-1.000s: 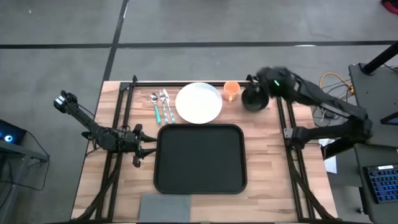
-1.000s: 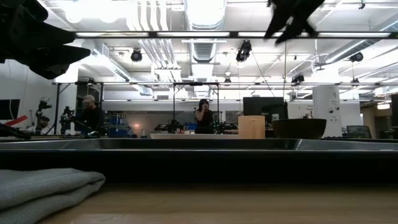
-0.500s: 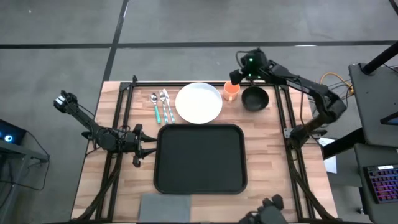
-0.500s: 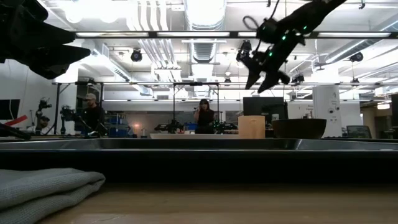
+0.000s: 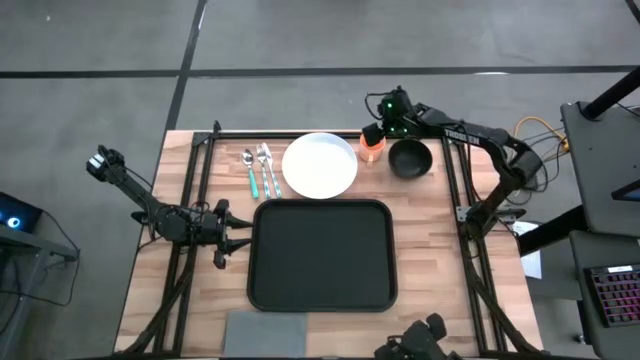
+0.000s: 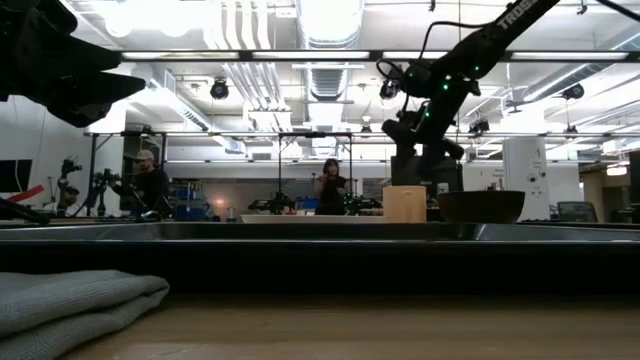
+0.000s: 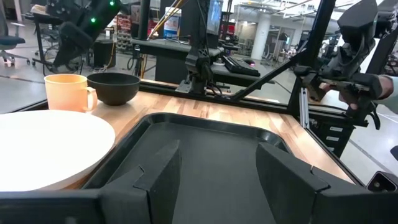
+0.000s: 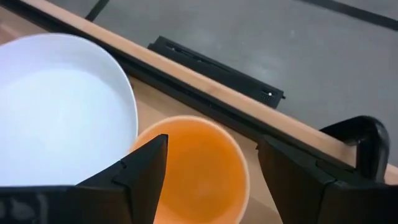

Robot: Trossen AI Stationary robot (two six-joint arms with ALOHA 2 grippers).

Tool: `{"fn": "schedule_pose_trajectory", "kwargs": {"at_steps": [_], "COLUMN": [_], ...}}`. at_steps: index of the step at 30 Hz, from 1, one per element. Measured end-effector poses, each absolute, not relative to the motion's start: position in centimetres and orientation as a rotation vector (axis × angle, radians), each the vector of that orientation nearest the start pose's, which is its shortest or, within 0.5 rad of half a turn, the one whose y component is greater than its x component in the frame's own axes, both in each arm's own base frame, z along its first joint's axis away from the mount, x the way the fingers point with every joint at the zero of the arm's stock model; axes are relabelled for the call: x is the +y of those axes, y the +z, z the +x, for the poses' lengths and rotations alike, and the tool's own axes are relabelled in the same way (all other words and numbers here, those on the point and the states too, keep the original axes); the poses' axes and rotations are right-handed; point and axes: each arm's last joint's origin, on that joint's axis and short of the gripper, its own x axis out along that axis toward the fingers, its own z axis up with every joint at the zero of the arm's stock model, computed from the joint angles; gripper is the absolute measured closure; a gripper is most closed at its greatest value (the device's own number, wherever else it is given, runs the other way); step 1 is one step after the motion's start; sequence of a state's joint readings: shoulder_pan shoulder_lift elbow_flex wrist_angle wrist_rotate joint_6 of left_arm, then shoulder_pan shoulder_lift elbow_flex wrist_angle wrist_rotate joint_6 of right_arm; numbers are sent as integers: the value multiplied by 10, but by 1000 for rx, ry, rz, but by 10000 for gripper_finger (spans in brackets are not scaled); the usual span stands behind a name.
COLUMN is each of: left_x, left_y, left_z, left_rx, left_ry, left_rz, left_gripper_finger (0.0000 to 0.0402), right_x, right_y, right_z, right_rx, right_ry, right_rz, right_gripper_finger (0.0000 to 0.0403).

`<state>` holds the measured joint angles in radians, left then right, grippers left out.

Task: Set up tray
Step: Put the orange mug on the black serving tray

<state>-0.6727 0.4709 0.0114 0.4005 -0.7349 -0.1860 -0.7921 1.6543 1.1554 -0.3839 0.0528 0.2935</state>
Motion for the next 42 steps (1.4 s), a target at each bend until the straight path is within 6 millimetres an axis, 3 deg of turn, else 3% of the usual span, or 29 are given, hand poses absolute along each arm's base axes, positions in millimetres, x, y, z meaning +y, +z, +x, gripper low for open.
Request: {"fn": "schedule_pose_trajectory", "kwargs": {"at_steps": [14,23,38,42], "left_x": [-60,-60,-60,-60], "left_y": [163,163,163,163], "left_z": [106,106,106,106], "left_rx": [39,40,41,41], "left_ry": [66,65,66,66], "left_rz": [-147,-147,-146,-146], "left_gripper_finger": [214,214,214,214], "right_x": [-254,-250,-214,-192], "right_y": [207,213,215,218], "right_z": [245,243,237,242], "right_rx": [781,762,779,771], "right_ry": [-1008,-1027,-1025,-976], "right_rz": [610,651,628,635], "right_gripper_finger": [168,177,180,180]}}
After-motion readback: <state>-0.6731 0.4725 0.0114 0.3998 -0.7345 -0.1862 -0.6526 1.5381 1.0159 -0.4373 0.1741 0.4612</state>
